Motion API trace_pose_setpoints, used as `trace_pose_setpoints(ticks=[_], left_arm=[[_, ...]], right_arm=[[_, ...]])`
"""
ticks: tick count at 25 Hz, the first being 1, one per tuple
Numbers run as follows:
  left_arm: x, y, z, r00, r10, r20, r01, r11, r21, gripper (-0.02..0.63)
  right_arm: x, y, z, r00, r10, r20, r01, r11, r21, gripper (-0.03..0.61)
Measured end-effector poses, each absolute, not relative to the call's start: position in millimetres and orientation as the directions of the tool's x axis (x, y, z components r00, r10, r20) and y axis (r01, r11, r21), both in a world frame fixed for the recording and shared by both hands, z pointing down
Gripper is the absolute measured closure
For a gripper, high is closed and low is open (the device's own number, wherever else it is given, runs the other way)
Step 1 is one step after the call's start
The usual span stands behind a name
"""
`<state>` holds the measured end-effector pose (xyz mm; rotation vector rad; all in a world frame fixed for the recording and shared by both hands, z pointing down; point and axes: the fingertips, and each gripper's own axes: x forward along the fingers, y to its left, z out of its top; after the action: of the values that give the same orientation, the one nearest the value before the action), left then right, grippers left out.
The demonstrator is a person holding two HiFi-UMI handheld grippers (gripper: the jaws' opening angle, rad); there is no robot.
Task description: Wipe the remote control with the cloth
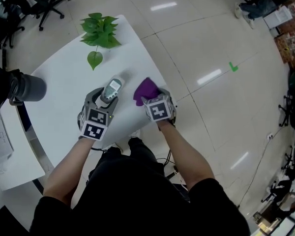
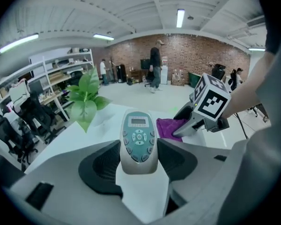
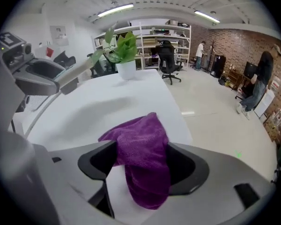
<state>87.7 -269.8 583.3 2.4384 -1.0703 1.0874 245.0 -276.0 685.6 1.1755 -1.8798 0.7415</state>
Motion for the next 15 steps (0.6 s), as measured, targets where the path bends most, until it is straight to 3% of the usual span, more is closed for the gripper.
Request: trace_pose_setpoints(ticks=[3,5,8,12,15], left_arm=[[84.7,-263.3,564.9,0.462,-0.546,0.698,-0.71,-0.7,-0.078,0.376],[79.5,-256.7,553.4,0.473,-0.562,0.678,-0.696,-0.711,-0.104,0.376],[61.2,-243.6,538.0,0.478,-0.585,0.655,-0.673,-0.723,-0.155,0.376],[33.2,-220.2,524.5,0.488,-0.603,0.632,-0.639,-0.74,-0.213,0.376],[11.9,-202.7,514.5,0.503,-0.608,0.614,-0.611,-0.753,-0.244,0.376]], right_arm=[[247.1,-275.4,683.8,-0.268,-0.46,0.847,-0.921,0.38,-0.085,0.385],[249.7,-269.0,686.4,-0.262,-0.453,0.852,-0.928,0.361,-0.094,0.428],[233.8,-262.6,658.5,-0.322,-0.515,0.794,-0.919,0.372,-0.131,0.434],[178.7,-250.6,536.5,-0.441,-0.687,0.577,-0.881,0.454,-0.134,0.436],[113.7,-219.8,459.9,-0.515,-0.72,0.466,-0.833,0.549,-0.071,0.437]])
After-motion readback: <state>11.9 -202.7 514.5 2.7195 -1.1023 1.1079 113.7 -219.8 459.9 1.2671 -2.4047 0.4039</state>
